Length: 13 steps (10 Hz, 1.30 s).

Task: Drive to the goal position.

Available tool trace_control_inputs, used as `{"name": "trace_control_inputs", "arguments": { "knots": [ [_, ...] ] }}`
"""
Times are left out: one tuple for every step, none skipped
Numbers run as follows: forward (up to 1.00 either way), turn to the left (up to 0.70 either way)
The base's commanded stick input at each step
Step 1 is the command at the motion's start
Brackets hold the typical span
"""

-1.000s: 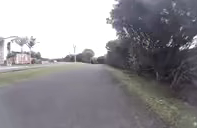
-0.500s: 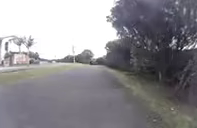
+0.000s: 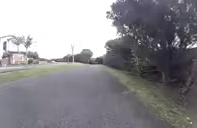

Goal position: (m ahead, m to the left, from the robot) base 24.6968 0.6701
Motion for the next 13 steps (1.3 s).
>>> {"name": "trace_control_inputs", "arguments": {
  "knots": [
    [0.70, 0.00],
    [0.70, 0.00],
    [0.70, 0.00],
    [0.70, 0.00],
    [0.70, 0.00],
    [0.70, 0.00],
    [0.70, 0.00],
    [0.70, 0.00],
    [0.70, 0.00],
    [0.70, 0.00],
    [0.70, 0.00],
    [0.70, 0.00],
    [0.70, 0.00]
  ]
}}
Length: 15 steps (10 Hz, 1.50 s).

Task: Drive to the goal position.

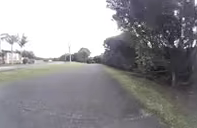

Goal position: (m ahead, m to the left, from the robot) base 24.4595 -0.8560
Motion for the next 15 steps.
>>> {"name": "trace_control_inputs", "arguments": {
  "knots": [
    [0.70, 0.00],
    [0.70, 0.00],
    [0.70, 0.00],
    [0.70, 0.00],
    [0.70, 0.00],
    [0.70, 0.00],
    [0.70, 0.00],
    [0.70, 0.00],
    [0.70, 0.00],
    [0.70, 0.00],
    [0.70, 0.00],
    [0.70, 0.00],
    [0.70, 0.00],
    [0.70, 0.00],
    [0.70, 0.00]
  ]
}}
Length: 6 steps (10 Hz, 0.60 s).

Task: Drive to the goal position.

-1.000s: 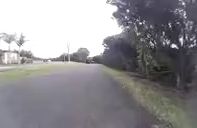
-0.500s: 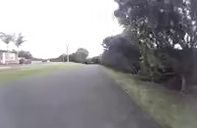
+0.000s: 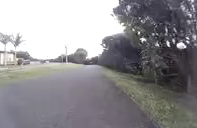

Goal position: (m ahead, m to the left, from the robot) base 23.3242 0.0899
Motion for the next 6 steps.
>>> {"name": "trace_control_inputs", "arguments": {
  "knots": [
    [0.70, 0.00],
    [0.70, 0.00],
    [0.70, 0.00],
    [0.70, 0.00],
    [0.70, 0.00],
    [0.70, 0.00]
  ]
}}
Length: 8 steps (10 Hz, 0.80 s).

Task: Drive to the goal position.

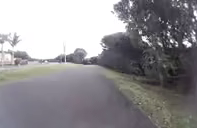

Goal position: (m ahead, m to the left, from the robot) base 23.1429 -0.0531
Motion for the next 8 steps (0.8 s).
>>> {"name": "trace_control_inputs", "arguments": {
  "knots": [
    [0.70, 0.00],
    [0.70, 0.00],
    [0.70, 0.00],
    [0.70, 0.00],
    [0.70, 0.00],
    [0.70, 0.00],
    [0.70, 0.00],
    [0.70, 0.00]
  ]
}}
